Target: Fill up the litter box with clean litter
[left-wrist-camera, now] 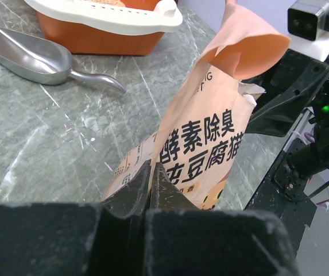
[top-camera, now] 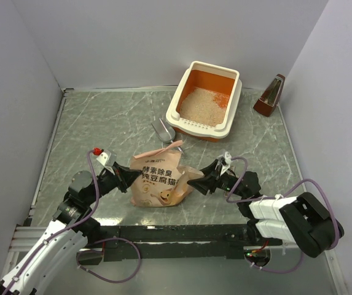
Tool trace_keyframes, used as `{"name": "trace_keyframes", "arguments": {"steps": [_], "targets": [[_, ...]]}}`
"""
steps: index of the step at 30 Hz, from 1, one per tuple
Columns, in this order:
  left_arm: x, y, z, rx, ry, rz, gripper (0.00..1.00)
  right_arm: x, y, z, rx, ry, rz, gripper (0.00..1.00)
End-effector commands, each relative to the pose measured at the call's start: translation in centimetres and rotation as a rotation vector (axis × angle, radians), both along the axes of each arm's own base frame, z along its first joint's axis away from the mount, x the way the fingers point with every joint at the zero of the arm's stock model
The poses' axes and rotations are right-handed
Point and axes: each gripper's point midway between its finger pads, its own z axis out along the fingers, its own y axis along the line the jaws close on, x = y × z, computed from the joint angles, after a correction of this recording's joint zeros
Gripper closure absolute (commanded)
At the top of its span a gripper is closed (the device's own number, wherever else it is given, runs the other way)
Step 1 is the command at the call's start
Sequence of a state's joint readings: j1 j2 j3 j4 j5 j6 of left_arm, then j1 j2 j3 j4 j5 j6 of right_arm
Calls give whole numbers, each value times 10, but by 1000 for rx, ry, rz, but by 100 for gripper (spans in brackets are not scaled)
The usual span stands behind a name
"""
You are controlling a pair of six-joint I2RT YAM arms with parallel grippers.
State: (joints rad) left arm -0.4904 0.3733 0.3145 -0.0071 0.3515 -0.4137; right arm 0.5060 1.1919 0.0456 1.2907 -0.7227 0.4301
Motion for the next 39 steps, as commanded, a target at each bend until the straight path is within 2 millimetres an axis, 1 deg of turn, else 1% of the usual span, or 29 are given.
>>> {"name": "trace_keyframes", "arguments": {"steps": [1,7,13,21,24,25,27,28,29,30,31,32,33,34,36,37,38,39], "targets": [[1,-2,49,-80,-116,-6,99,-13,-5,79,189,-335,14,48],[1,-4,47,-78,-109,-14,99,-13,-5,82,194,-345,19,50],[1,-4,46,-80,-103,-17,99,-12,-5,88,202,-365,15,55],[1,-5,45,-78,-97,-19,99,-10,-6,91,208,-372,-2,64],[1,-5,44,-75,-95,-22,99,-10,-6,94,216,-375,-4,74],[1,-5,45,-77,-95,-20,99,-10,-7,95,222,-376,-14,85],[1,-5,45,-77,-95,-22,99,-5,-11,99,243,-360,-57,99],[0,-5,46,-79,-95,-23,99,-5,-14,101,254,-355,-67,100],[0,-5,46,-82,-91,-25,99,-6,-15,101,266,-310,-59,100],[-1,-5,47,-87,-90,-25,99,-4,-13,96,250,-249,-45,100],[-1,-4,50,-95,-85,-16,99,-5,-15,102,258,-225,-34,100],[0,-3,52,-112,-65,1,99,-14,-12,100,253,-159,32,100],[0,-2,54,-116,-54,7,99,-16,-9,103,240,-126,63,100],[0,1,57,-116,-40,25,99,-20,-8,95,206,-55,88,100],[0,6,53,-119,42,64,99,-29,-6,88,162,30,142,100],[-2,11,50,-104,113,98,99,-35,-7,76,121,116,153,100],[3,16,48,-120,171,156,99,-38,-9,73,105,139,160,100],[3,17,43,-109,217,168,99,-41,-11,74,90,152,171,100]]}}
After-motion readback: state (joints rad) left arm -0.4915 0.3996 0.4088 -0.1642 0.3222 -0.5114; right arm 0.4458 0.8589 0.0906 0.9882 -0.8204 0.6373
